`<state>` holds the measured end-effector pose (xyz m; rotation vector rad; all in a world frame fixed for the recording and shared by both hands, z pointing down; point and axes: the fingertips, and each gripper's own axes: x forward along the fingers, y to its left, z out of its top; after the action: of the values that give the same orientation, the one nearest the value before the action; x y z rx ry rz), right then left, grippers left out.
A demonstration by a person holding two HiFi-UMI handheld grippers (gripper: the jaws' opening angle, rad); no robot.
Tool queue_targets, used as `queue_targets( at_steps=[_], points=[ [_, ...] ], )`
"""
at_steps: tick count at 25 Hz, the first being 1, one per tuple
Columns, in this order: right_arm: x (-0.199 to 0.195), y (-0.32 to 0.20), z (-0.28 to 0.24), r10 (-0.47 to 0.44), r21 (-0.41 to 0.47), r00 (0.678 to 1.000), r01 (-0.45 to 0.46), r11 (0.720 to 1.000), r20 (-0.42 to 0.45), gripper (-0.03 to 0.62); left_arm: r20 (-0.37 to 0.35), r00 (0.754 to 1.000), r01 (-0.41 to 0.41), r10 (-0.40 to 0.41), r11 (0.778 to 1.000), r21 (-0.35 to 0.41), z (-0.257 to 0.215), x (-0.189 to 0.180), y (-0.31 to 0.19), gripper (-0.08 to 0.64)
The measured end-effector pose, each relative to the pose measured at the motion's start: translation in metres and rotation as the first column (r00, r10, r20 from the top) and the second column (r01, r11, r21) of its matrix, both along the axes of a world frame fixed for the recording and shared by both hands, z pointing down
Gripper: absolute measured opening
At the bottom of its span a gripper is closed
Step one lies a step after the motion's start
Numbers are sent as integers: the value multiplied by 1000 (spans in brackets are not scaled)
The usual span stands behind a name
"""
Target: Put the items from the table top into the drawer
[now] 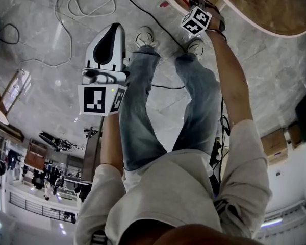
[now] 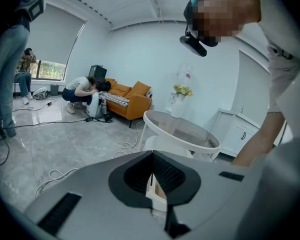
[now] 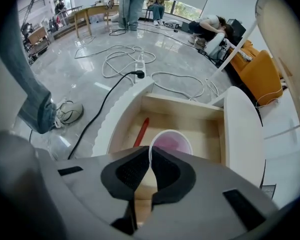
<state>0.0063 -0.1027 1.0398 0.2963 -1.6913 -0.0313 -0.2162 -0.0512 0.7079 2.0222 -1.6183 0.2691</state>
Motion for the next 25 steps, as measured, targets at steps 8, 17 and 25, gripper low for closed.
queue_targets(
  at_steps=[8, 17, 25],
  points=[
    [0, 7, 0, 74, -79, 997, -71, 994, 26, 150, -1, 1000, -26, 26, 1000, 15, -7, 8, -9, 15],
    [-10, -3, -77, 125, 21, 981, -129, 991, 147, 37, -15, 998, -62, 62, 998, 8, -51, 25, -12, 15],
    [-18, 5, -175, 261, 8, 914, -277, 961, 309, 26, -33, 991, -125, 126, 992, 35, -112, 59, -27, 15]
  ],
)
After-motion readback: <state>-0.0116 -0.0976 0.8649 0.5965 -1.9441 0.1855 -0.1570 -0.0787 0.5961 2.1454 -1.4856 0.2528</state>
